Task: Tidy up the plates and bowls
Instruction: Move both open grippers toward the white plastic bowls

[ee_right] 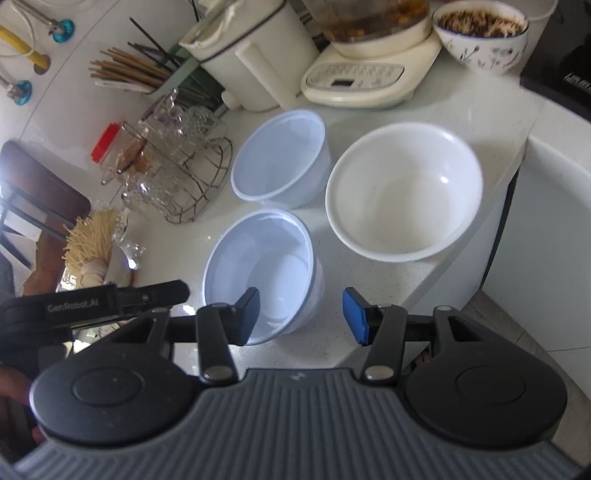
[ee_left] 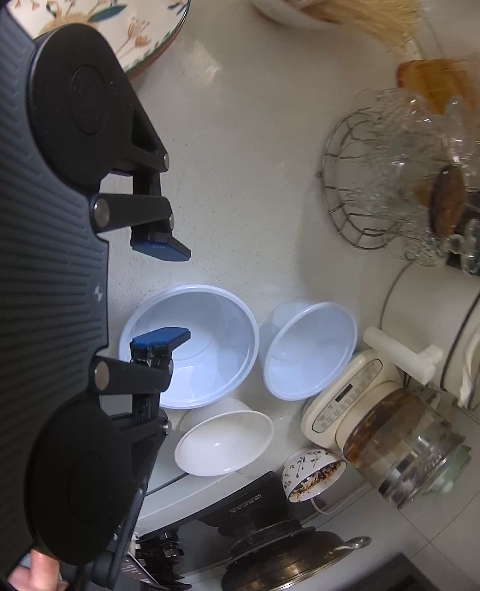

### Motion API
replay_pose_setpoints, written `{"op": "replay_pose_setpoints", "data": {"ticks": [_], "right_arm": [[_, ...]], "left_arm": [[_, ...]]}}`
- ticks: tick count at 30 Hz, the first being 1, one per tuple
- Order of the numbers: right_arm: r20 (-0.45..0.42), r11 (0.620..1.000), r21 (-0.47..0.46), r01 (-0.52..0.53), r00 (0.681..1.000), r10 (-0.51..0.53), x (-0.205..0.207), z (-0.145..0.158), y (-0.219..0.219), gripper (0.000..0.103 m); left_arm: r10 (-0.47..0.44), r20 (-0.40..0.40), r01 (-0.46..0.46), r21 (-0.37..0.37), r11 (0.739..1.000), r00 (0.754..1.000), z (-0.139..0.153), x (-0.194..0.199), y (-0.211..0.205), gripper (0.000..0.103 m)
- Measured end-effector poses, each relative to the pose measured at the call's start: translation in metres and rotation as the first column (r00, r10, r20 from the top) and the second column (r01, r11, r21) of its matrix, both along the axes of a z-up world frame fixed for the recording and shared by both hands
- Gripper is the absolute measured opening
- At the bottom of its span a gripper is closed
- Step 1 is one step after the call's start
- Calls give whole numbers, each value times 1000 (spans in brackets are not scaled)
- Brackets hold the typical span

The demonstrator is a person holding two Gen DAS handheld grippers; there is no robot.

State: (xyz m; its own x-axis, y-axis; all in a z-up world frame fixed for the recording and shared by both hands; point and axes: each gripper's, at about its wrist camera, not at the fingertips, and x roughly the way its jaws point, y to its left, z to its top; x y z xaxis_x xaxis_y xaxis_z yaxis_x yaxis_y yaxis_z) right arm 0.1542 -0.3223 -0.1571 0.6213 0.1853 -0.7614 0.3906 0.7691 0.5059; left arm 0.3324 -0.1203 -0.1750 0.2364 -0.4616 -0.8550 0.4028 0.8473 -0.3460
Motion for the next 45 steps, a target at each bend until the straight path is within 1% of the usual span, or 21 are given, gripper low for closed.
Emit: {"op": "replay_pose_setpoints", "data": {"ticks": [1, 2, 3, 4, 6, 8, 9, 11, 12, 13, 15, 16, 17, 19, 23, 26, 28, 33, 36, 42, 45], "right_arm": [[2, 1000, 1, -5, 1000, 5, 2, -1, 1, 51], [-1, 1000, 1, -7, 1000, 7, 5, -3, 1, 48], [-8, 1000, -4, -8, 1000, 8, 7, -4, 2, 40], [-14, 1000, -12, -8, 1000, 8, 10, -4, 2, 38], [-18, 1000, -19, -5, 1000, 5, 13, -7, 2, 38], [-28, 1000, -6, -4, 1000, 3, 17, -10, 0, 36], [-29, 1000, 3, -4, 1000, 4, 18, -11, 0, 32], [-31, 1000, 17, -8, 999, 8, 21, -14, -1, 31], [-35, 1000, 18, -9, 999, 9, 22, -15, -1, 28], [-44, 1000, 15, -6, 999, 6, 23, -17, 0, 22], [-52, 1000, 22, -5, 999, 6, 25, -19, -1, 21], [-51, 1000, 29, -7, 999, 8, 25, -20, -1, 21], [-49, 999, 35, -6, 999, 8, 25, -21, -2, 20], [-49, 999, 52, -6, 999, 9, 25, -24, -3, 16], [-47, 999, 46, -11, 999, 13, 24, -20, 0, 15], [-34, 999, 11, -42, 998, 43, 27, -14, 6, 15], [-25, 998, 6, -56, 998, 56, 30, -11, 8, 15], [-11, 994, -1, -113, 994, 113, 42, -8, 17, 15], [-7, 988, -4, -155, 988, 155, 51, -7, 25, 15], [-5, 973, -6, -230, 973, 230, 70, -8, 40, 15], [-10, 964, -11, -267, 964, 267, 78, -10, 47, 15]], "left_arm": [[1, -12, -1, -2, 1000, 1000, -3, 2, -2, 45], [3, -24, -3, -2, 1000, 1000, -7, 4, -4, 45], [7, -41, -8, -2, 1000, 999, -10, 5, -5, 44], [13, -60, -13, -3, 1000, 998, -14, 7, -6, 44], [27, -80, -27, -3, 1000, 996, -18, 11, -7, 43], [31, -94, -31, 7, 1000, 995, -22, 14, -8, 36], [33, -100, -32, 9, 999, 994, -24, 16, -8, 35], [39, -112, -39, 8, 999, 993, -26, 19, -7, 30], [48, -123, -47, 5, 999, 991, -28, 20, -5, 26], [52, -134, -52, 2, 999, 990, -29, 22, -5, 21], [32, -132, -31, 11, 999, 991, -30, 23, -6, 18], [19, -127, -17, 15, 1000, 992, -30, 23, -6, 13], [16, -123, -14, 18, 1000, 992, -30, 23, -7, 11], [12, -124, -11, 13, 1000, 992, -31, 24, -8, 10], [7, -103, -6, 10, 1000, 995, -29, 25, -7, 8], [13, -95, -14, -5, 1000, 995, -24, 26, -2, 8], [18, -88, -18, -9, 1000, 996, -19, 25, 3, 8], [60, -67, -62, -21, 998, 996, -8, 23, 21, 8], [93, -56, -94, -12, 996, 994, -5, 23, 32, 8], [158, -80, -159, -5, 987, 984, -9, 27, 58, 8], [177, -79, -177, 10, 984, 981, -10, 29, 66, 8]]}}
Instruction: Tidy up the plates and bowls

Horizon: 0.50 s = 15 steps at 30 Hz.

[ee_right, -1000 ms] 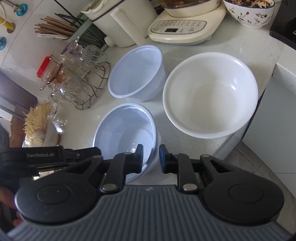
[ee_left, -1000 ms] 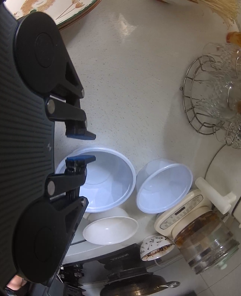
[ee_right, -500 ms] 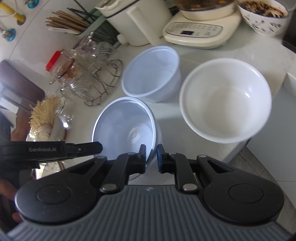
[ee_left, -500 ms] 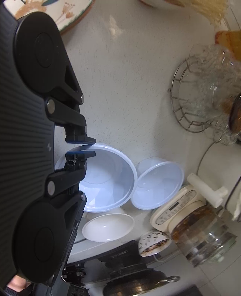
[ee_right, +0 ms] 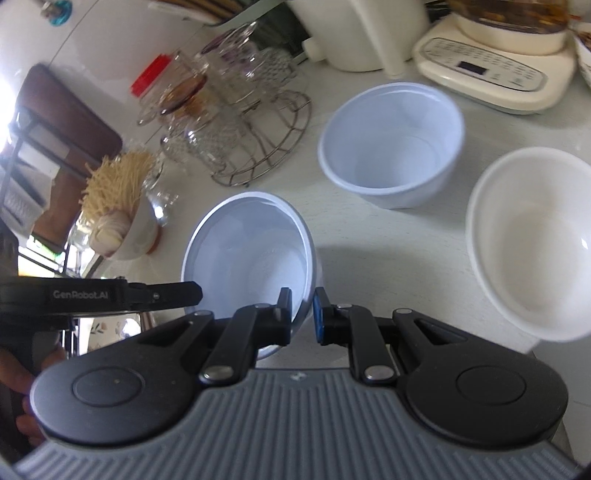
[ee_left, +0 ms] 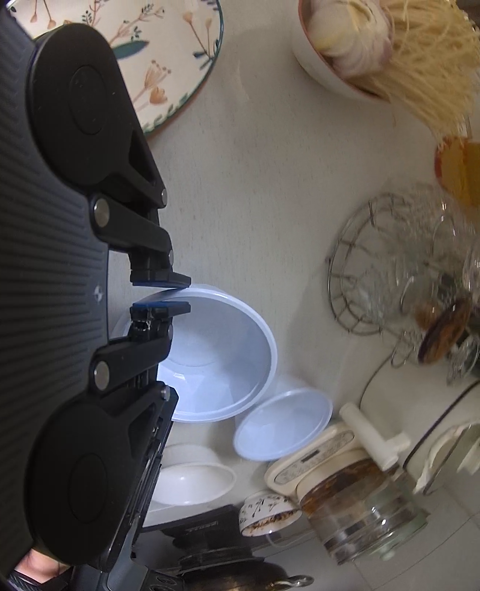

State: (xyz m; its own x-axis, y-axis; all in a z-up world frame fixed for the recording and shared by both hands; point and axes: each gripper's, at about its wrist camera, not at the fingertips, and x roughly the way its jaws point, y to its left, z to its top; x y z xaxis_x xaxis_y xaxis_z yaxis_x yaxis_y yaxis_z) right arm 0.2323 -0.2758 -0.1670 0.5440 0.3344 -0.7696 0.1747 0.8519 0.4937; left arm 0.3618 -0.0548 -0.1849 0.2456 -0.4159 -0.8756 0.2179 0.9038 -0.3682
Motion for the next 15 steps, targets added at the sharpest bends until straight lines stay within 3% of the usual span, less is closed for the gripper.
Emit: {"op": "replay_pose_setpoints", "data": {"ticks": [15], "right_arm": [[-39, 997, 2, -71, 997, 71, 21, -10, 13, 17]], "left_arm": [[40, -13, -39, 27, 999, 999, -8, 1, 13, 9]]}}
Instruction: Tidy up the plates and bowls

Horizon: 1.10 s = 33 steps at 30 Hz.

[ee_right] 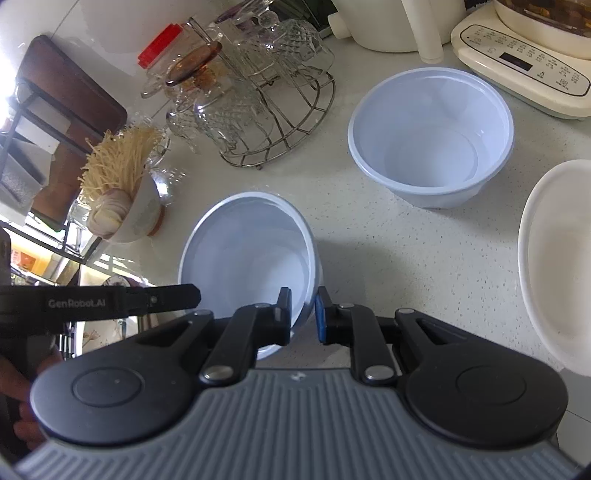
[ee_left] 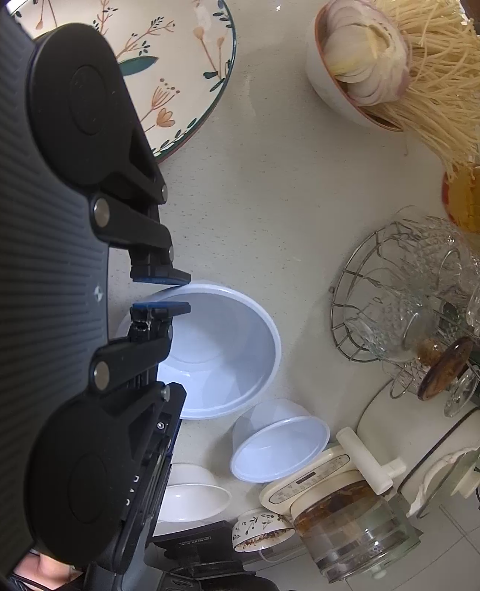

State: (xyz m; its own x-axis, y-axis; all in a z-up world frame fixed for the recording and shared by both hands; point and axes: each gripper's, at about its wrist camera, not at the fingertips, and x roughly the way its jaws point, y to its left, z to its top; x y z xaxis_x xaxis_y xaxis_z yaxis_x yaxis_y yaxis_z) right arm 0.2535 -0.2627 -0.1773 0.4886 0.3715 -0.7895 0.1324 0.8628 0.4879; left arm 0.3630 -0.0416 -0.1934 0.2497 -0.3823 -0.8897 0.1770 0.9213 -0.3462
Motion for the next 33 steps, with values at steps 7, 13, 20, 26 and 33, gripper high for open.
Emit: {"op": "replay_pose_setpoints", "data": {"ticks": [7, 13, 20, 26, 33], "right_arm": [[-3, 1000, -5, -16, 1000, 16, 3, 2, 2, 18], [21, 1000, -19, -7, 1000, 8, 0, 9, 1, 37], [75, 999, -16, 33, 997, -32, -7, 21, -3, 61], [159, 996, -57, 75, 985, -66, -19, 46, -6, 61], [284, 983, -111, 146, 953, -109, -38, 86, -9, 61]], "left_arm": [[-12, -10, 12, 33, 999, 1000, -5, 3, -3, 10], [-36, -13, 37, 56, 998, 999, -3, 3, -6, 30], [-57, 46, 54, 75, 996, 997, 11, -4, -6, 43], [-85, 136, 75, 79, 994, 987, 38, -12, -6, 44], [-146, 315, 115, 115, 987, 938, 85, -24, -19, 44]]}}
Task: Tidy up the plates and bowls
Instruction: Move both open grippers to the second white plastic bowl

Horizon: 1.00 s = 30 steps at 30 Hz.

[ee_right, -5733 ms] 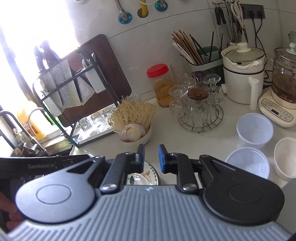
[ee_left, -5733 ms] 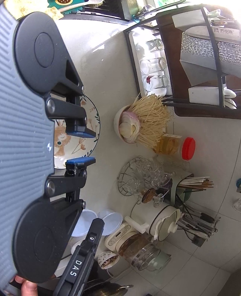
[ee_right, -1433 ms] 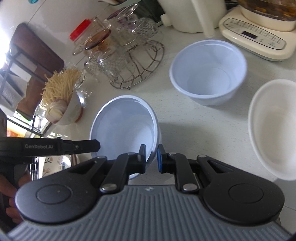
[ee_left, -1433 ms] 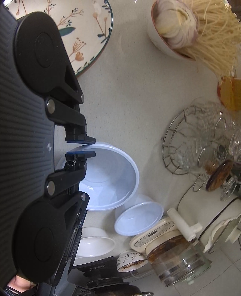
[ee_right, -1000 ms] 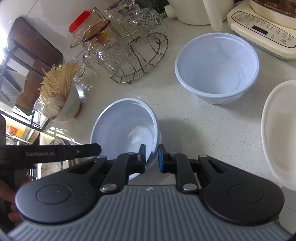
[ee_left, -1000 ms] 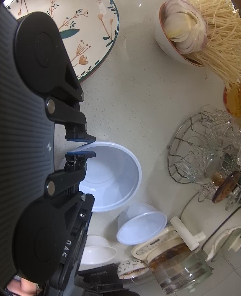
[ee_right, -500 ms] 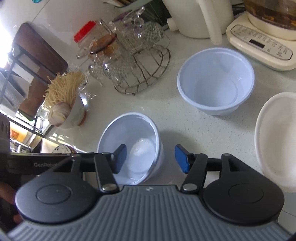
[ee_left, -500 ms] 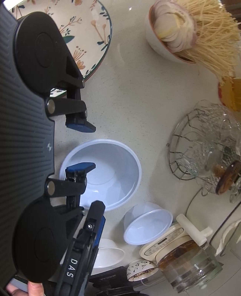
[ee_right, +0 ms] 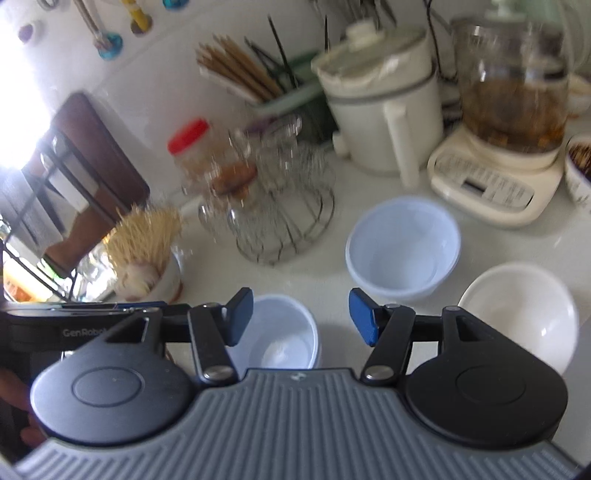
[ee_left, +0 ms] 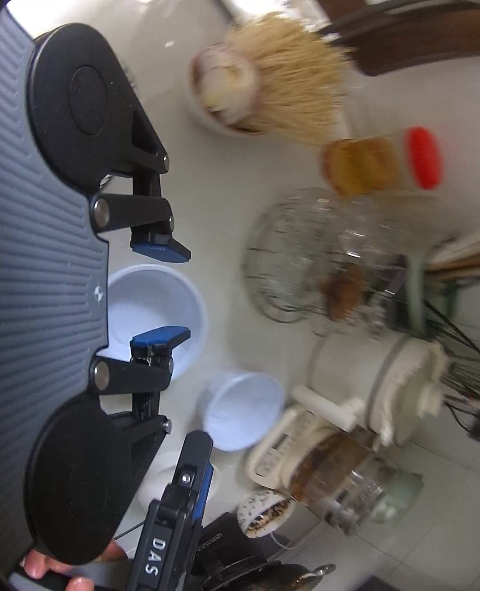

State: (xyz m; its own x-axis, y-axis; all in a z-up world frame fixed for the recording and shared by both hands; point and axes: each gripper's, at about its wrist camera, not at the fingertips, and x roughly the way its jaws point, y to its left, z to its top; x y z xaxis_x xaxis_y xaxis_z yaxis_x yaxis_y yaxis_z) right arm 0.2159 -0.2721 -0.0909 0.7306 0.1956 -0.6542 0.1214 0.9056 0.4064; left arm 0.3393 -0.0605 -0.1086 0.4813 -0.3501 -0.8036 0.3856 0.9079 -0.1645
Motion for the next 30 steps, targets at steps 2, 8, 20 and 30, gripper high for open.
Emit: {"op": "replay_pose_setpoints", "data": {"ticks": [2, 8, 20, 30], "right_arm": [[39, 999, -32, 30, 999, -28, -8, 12, -2, 61], [108, 992, -68, 102, 990, -95, -27, 35, -8, 61], [86, 978, -105, 183, 981, -174, -41, 35, -23, 61], [30, 974, -106, 201, 980, -198, -34, 22, -43, 61]], "left_arm": [[-11, 21, 11, -21, 1000, 1000, 12, -2, -2, 44], [-64, 79, 67, -42, 997, 995, 40, -10, -11, 44], [-112, 50, 115, -68, 991, 992, 40, -9, -30, 44], [-138, 4, 138, -72, 988, 990, 24, 4, -55, 44]]}}
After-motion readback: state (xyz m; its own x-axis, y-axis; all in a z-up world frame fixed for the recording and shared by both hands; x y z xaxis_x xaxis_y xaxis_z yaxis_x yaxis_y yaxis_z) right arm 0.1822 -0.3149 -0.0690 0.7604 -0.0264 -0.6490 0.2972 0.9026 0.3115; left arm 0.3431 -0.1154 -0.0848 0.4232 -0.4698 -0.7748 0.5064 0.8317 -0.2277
